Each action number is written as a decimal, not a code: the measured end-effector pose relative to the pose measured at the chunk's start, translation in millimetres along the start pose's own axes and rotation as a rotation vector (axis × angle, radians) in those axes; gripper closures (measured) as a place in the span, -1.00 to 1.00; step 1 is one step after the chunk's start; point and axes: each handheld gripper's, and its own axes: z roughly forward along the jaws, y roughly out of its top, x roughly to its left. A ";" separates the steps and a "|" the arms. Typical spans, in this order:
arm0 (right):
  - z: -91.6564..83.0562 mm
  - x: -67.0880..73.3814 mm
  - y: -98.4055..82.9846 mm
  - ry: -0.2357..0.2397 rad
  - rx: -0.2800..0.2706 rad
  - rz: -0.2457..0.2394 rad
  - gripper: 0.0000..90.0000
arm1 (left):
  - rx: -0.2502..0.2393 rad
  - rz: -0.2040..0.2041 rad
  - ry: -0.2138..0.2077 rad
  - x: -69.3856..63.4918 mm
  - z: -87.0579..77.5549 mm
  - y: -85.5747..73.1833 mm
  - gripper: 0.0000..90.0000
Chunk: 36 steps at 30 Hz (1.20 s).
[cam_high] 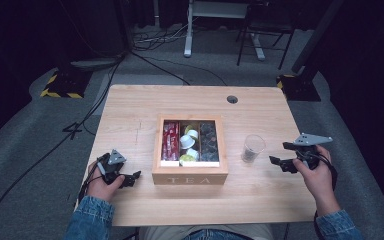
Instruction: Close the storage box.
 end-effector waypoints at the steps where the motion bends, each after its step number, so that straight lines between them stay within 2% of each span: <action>1: 1.7 -2.5 -3.7 -0.003 -0.002 0.011 -0.60 | -0.001 0.001 0.000 0.1 0.0 0.0 -0.71; 4: 5.5 -8.3 -9.5 -0.005 0.017 0.015 -0.60 | 0.000 0.000 0.000 0.0 0.0 0.0 -0.71; 5: 8.9 -14.0 -14.9 -0.012 0.025 0.015 -0.60 | 0.000 0.000 0.000 0.0 0.0 0.0 -0.71; 9: 16.7 -22.9 -28.3 -0.018 0.021 0.063 -0.60 | -0.003 0.000 -0.001 0.2 0.3 0.0 -0.71; 14: 25.3 -28.7 -43.3 -0.030 0.035 0.086 -0.60 | -0.003 0.002 -0.002 1.2 0.6 0.2 -0.71; 22: 32.1 -32.0 -56.6 -0.047 0.036 0.092 -0.62 | -0.001 -0.001 0.001 1.6 0.5 0.3 -0.71; 26: 35.1 -32.1 -65.4 -0.054 0.031 0.113 -0.62 | -0.001 -0.004 0.003 1.5 0.5 0.3 -0.71; 36: 38.5 -27.2 -72.0 -0.096 0.045 0.108 -0.67 | 0.000 -0.014 0.021 1.5 0.0 0.1 -0.71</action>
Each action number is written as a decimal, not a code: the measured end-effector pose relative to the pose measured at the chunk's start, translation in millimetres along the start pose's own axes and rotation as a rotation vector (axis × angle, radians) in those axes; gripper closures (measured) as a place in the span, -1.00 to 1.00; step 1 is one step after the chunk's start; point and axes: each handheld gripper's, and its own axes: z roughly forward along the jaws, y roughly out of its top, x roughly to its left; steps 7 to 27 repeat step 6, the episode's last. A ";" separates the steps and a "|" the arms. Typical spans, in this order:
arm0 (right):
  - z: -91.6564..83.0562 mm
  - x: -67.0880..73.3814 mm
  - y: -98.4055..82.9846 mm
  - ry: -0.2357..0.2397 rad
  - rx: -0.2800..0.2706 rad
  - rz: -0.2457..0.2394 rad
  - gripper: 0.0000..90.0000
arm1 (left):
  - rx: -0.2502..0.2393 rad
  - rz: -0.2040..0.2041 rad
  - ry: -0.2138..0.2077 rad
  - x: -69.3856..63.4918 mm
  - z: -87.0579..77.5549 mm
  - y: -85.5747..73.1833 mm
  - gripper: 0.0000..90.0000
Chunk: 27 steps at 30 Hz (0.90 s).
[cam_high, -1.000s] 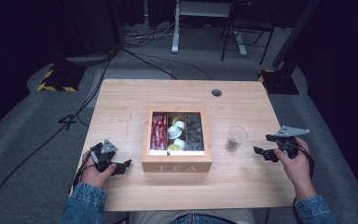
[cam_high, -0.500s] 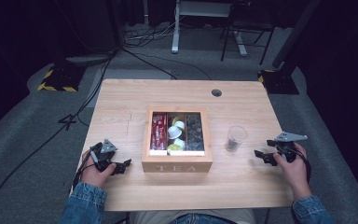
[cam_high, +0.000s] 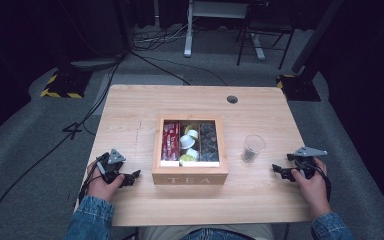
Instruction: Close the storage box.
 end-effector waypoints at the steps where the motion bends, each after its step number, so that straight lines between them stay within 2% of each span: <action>1: 0.1 0.1 0.0 -0.004 0.001 0.002 -0.67 | -0.001 -0.003 0.002 -0.2 0.0 -0.1 -0.71; 5: 0.3 0.2 0.0 -0.005 0.001 0.003 -0.68 | -0.002 -0.020 0.014 -1.9 0.1 -0.4 -0.71; 27: 0.3 0.2 0.0 -0.005 0.001 0.003 -0.68 | -0.002 -0.020 0.014 -1.9 0.1 -0.4 -0.71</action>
